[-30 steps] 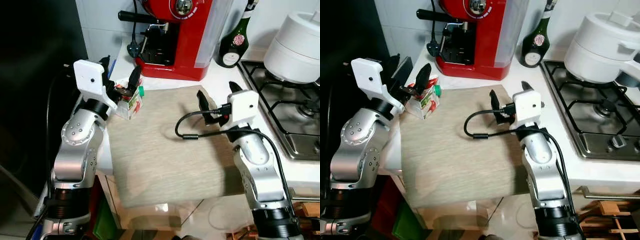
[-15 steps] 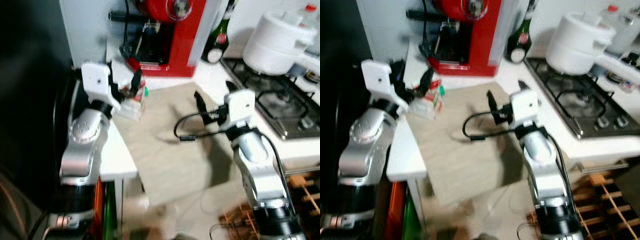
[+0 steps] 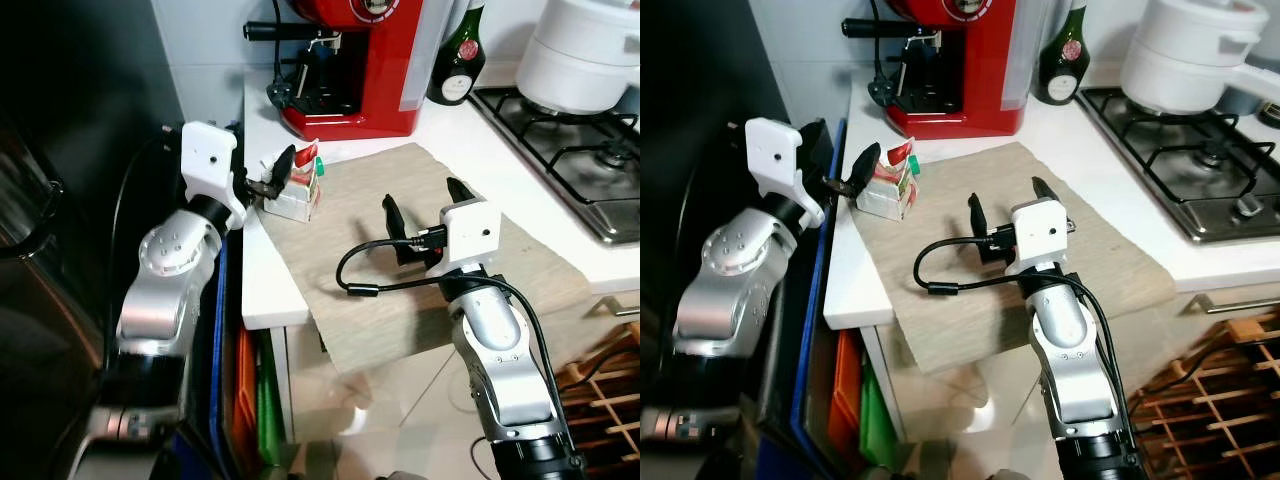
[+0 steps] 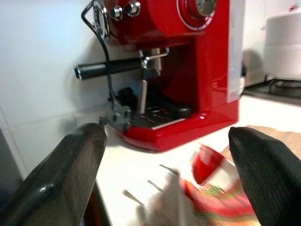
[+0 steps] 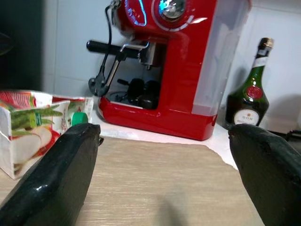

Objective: Restocking fridge

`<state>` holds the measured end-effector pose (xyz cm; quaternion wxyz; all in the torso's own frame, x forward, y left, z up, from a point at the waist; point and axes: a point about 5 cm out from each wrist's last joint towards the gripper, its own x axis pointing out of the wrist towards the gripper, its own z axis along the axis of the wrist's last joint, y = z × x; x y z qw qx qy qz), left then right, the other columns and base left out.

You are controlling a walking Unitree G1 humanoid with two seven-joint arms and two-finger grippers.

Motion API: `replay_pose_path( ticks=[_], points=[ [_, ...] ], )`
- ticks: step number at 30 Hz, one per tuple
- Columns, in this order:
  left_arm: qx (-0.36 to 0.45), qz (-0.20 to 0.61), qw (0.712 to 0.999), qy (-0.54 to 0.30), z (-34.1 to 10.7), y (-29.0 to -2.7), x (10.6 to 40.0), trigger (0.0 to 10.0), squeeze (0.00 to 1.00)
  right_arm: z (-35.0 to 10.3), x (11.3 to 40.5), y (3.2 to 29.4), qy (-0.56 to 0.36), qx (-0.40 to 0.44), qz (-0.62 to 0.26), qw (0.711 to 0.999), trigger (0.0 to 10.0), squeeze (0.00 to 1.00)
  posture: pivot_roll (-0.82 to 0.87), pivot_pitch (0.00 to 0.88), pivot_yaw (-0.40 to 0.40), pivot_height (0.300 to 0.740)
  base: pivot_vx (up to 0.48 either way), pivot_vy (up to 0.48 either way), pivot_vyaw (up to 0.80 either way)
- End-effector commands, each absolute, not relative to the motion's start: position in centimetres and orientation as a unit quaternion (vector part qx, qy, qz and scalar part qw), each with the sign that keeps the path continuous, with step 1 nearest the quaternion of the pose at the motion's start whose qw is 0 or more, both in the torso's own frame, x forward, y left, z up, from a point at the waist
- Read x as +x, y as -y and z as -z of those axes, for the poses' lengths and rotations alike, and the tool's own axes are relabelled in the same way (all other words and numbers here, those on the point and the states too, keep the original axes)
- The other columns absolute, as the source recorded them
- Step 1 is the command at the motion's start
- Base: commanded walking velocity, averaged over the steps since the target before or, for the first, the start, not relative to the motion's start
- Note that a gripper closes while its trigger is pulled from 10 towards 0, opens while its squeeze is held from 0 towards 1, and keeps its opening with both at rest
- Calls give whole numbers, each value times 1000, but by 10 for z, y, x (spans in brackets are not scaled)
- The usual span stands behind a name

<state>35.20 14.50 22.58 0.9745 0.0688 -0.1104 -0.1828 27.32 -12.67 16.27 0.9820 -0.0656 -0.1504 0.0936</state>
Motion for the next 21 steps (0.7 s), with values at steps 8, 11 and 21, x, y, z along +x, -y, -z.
replay_pose_path(
  ticks=[8,11,21],
  points=[
    [98,210,971,64,-215,-149,357,10000,0,-164,262,131,154,-73,-71,983,10000,0,-115,0,126,740,0,0,0],
    [105,237,965,33,-206,-148,353,10000,0,-164,262,131,152,-73,-71,983,10000,0,-100,0,119,740,0,0,0],
    [98,246,963,-56,-193,-166,337,10000,0,-167,267,122,156,-71,-92,981,10000,0,-54,0,88,740,0,0,0]
  ],
)
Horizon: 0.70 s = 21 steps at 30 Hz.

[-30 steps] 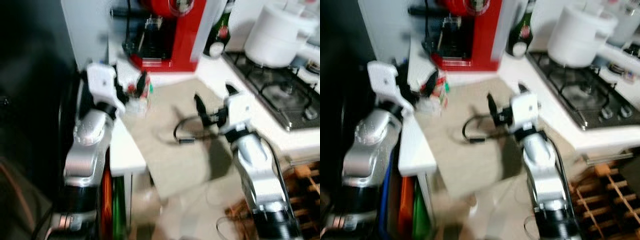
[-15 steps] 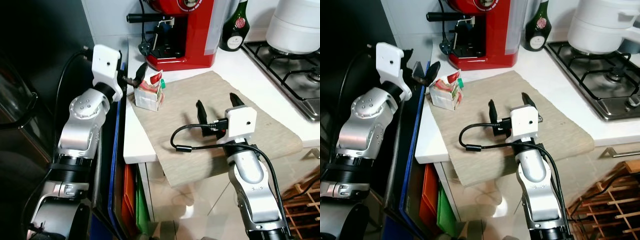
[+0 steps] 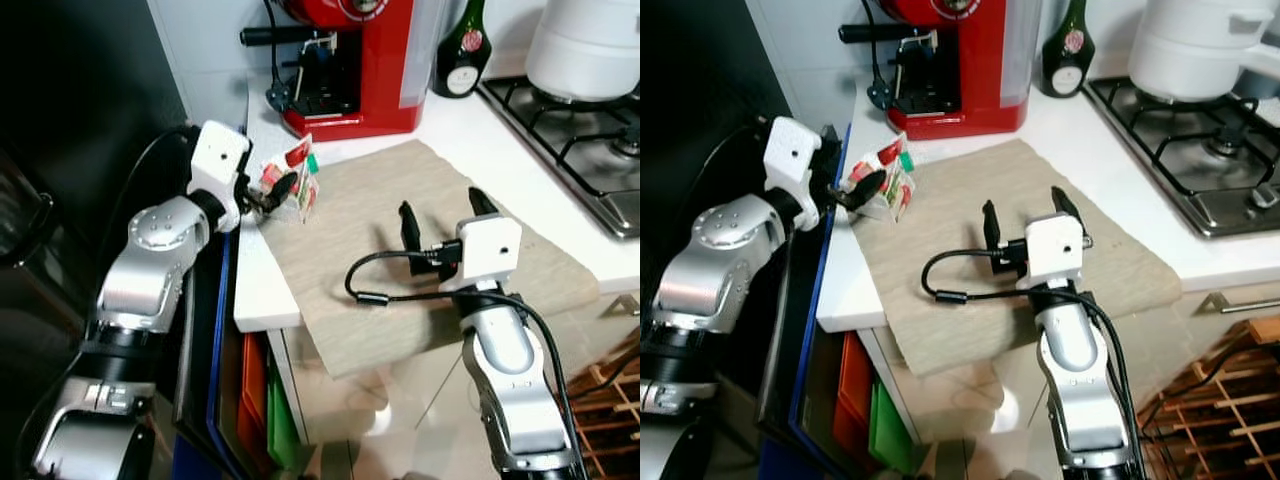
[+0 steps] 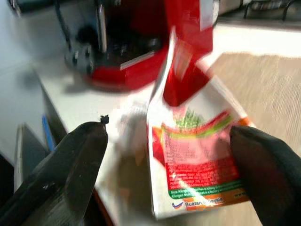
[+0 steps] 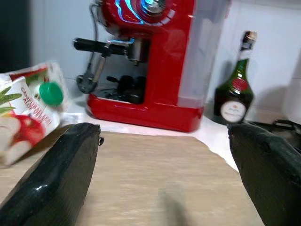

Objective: Restocking fridge

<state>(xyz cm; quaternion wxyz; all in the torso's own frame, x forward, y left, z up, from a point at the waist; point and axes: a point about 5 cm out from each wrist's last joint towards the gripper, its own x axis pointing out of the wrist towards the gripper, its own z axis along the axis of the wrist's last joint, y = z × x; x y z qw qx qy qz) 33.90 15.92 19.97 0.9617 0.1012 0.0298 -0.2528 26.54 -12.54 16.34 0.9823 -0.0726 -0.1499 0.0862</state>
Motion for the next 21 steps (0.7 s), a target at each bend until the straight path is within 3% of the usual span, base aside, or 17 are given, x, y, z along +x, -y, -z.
replay_pose_path(
  ticks=[1,13,21],
  points=[
    [98,244,963,-59,-193,-168,335,10000,0,-168,268,122,156,-72,-94,981,10000,0,-52,0,86,740,0,0,0],
    [106,244,958,-103,-194,-189,312,10000,0,-168,269,124,155,-79,-102,979,10000,0,-26,0,69,740,0,0,0],
    [137,251,957,-47,-228,-194,315,10000,0,-169,273,122,159,-79,-106,978,10000,0,-23,0,70,740,0,0,0]
  ],
)
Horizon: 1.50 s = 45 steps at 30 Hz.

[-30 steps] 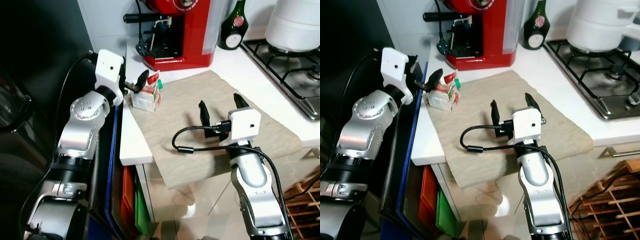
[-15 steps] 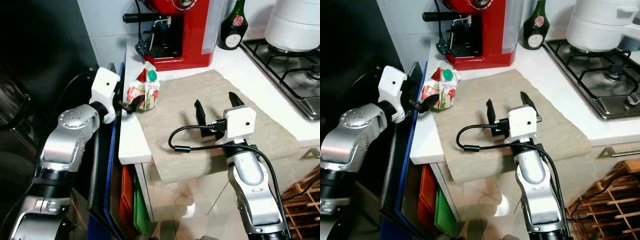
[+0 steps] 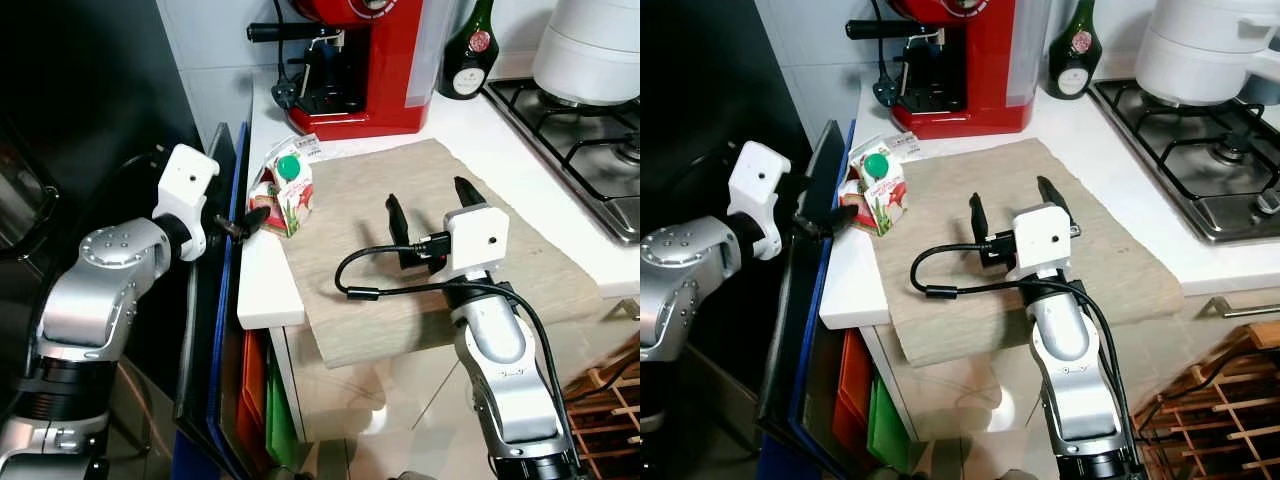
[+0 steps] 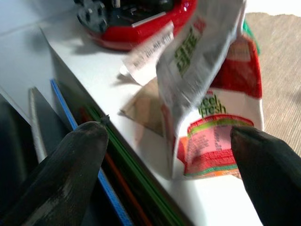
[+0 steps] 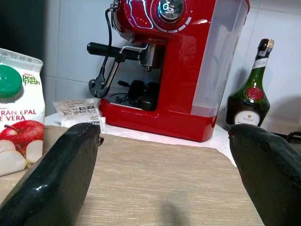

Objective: Restocking fridge

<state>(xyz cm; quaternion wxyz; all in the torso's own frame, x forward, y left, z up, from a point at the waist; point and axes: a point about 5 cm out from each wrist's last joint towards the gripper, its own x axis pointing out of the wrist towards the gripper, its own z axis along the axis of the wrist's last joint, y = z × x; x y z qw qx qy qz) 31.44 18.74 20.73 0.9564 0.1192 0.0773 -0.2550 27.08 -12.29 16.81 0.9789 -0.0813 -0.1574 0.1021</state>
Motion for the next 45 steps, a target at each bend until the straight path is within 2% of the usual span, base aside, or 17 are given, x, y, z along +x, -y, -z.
replay_pose_path(
  ticks=[1,9,14,25,27,30,33,42,45],
  points=[
    [137,251,957,-47,-228,-194,315,10000,0,-169,273,122,159,-79,-106,978,10000,0,-23,0,70,740,0,0,0],
    [162,231,959,17,-284,-225,315,10000,0,-168,276,122,159,-80,-116,977,10000,0,-12,0,39,740,0,0,0],
    [158,234,959,36,-295,-229,314,10000,0,-168,276,122,159,-81,-118,977,10000,0,-13,0,38,740,0,0,0],
    [33,276,959,59,-294,-206,319,10000,0,-169,277,121,163,-79,-119,976,10000,0,-19,0,43,740,0,0,0],
    [-2,297,954,50,-283,-189,322,10000,0,-170,278,121,165,-79,-119,976,10000,0,-23,0,46,740,0,0,0],
    [-11,304,951,46,-280,-182,323,10000,0,-170,278,121,166,-79,-119,976,10000,0,-23,0,46,740,0,0,0],
    [-13,320,947,37,-271,-163,327,10000,0,-171,278,121,167,-80,-118,976,10000,0,-38,0,51,740,0,0,0],
    [23,315,948,30,-270,-153,334,10000,0,-171,278,120,168,-80,-115,976,10000,0,-46,0,62,740,0,0,0],
    [32,284,958,1,-263,-157,343,10000,0,-171,278,120,169,-79,-113,976,10000,0,-50,0,69,740,0,0,0]
  ],
)
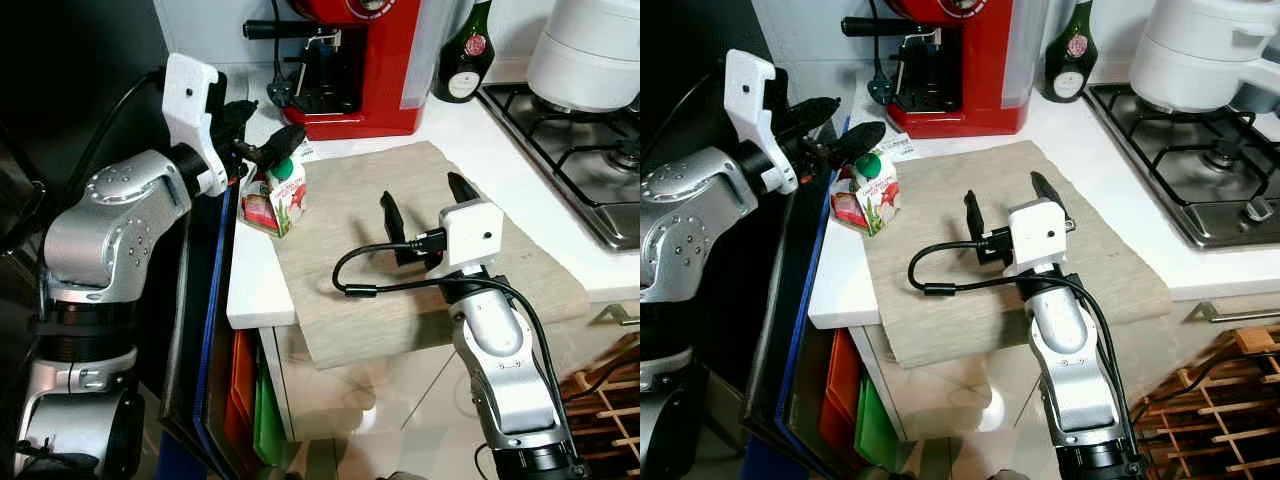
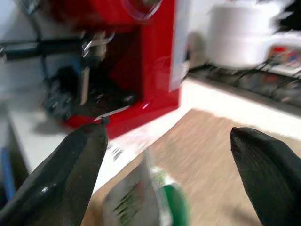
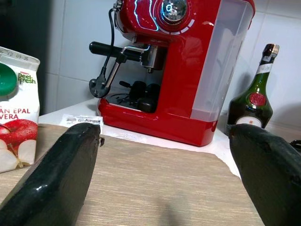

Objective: Restocking fridge

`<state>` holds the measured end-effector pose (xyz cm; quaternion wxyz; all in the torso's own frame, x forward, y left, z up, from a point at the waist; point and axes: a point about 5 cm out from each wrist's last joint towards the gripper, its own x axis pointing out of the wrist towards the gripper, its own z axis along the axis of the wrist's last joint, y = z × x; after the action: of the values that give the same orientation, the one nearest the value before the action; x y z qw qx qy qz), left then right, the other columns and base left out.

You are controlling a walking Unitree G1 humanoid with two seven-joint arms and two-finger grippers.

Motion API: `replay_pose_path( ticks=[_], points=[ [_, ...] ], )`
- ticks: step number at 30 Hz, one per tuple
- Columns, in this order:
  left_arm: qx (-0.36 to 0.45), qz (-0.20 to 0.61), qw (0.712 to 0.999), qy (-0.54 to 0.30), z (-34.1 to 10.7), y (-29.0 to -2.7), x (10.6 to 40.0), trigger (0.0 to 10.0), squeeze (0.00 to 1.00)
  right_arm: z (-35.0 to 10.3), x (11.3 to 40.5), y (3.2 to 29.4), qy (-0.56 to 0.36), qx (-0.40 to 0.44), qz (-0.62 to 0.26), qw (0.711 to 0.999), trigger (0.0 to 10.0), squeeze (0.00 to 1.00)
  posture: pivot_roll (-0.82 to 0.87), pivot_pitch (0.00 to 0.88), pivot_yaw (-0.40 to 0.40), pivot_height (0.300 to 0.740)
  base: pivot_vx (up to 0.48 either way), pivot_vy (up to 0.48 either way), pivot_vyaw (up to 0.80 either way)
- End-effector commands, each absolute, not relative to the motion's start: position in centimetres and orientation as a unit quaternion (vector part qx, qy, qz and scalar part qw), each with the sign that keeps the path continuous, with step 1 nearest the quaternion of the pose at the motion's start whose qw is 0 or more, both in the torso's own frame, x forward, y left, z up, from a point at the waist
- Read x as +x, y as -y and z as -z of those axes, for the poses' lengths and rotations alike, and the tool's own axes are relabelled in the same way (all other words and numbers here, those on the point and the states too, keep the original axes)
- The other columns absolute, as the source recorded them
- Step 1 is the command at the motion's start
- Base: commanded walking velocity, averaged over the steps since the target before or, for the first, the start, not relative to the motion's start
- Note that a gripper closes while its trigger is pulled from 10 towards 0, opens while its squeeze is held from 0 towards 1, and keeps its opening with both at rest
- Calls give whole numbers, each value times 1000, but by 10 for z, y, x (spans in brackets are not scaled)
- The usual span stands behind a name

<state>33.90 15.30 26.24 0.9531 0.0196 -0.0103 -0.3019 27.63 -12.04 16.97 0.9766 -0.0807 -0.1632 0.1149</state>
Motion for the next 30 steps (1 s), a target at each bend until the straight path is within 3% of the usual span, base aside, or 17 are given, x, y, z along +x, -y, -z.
replay_pose_path(
  ticks=[1,16,30],
  points=[
    [32,273,962,-3,-262,-159,345,10000,0,-171,277,120,169,-79,-113,976,10000,0,-52,0,72,740,0,0,0],
    [-20,275,961,-20,-255,-150,354,10000,0,-171,275,120,170,-80,-110,976,10000,0,-66,0,82,740,0,0,0],
    [13,260,961,-89,-218,-144,361,10000,0,-171,275,122,169,-82,-104,977,10000,0,-83,0,83,740,0,0,0]
  ],
)
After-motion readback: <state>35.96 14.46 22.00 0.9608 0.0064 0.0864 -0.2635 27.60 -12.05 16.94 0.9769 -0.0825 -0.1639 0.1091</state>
